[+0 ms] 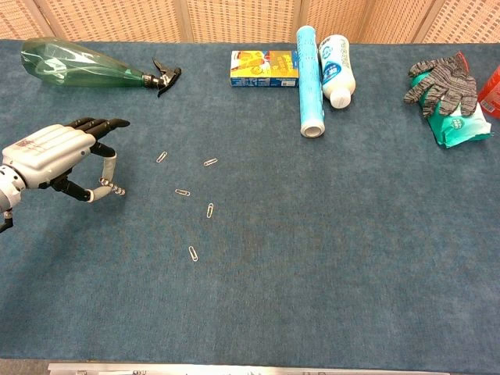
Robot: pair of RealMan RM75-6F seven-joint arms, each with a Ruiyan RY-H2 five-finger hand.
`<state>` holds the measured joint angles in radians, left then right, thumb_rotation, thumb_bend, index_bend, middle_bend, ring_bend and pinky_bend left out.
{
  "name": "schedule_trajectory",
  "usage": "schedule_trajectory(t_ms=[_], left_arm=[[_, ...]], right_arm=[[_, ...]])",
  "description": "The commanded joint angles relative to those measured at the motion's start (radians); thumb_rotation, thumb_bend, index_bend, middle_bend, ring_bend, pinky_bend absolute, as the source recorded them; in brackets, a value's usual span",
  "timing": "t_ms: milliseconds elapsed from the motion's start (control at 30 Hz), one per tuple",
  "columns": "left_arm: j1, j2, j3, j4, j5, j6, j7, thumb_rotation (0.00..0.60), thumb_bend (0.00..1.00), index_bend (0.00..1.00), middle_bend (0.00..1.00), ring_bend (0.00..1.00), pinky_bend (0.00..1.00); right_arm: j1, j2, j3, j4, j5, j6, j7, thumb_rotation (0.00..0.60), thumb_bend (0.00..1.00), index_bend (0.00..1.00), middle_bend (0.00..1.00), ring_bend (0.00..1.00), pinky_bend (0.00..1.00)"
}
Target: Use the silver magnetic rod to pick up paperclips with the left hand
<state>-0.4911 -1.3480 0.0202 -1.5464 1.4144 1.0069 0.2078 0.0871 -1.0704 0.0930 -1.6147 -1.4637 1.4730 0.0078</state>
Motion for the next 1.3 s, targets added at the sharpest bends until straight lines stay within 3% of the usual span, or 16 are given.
schedule_trajectory(t_ms=[33, 1300], left_arm=[[-0.002, -0.001, -0.001, -0.001, -0.001, -0.002, 0.001, 0.6, 0.32, 0.56, 0.0, 0.0, 0.0], [-0.055, -0.035, -0.032, -0.062, -0.005, -0.021, 0.033, 0.6, 0.32, 0.58, 0.0, 0.0, 0.0]], right_arm=[[-0.001, 0.0, 0.0, 0.001, 0.0, 0.001, 0.001, 0.6, 0.11, 0.42, 0.26, 0.24, 0.41], [-0.004, 0.003, 0.001, 0.002, 0.0, 0.005, 0.012, 0.6, 0.11, 0.42, 0.26, 0.24, 0.41]])
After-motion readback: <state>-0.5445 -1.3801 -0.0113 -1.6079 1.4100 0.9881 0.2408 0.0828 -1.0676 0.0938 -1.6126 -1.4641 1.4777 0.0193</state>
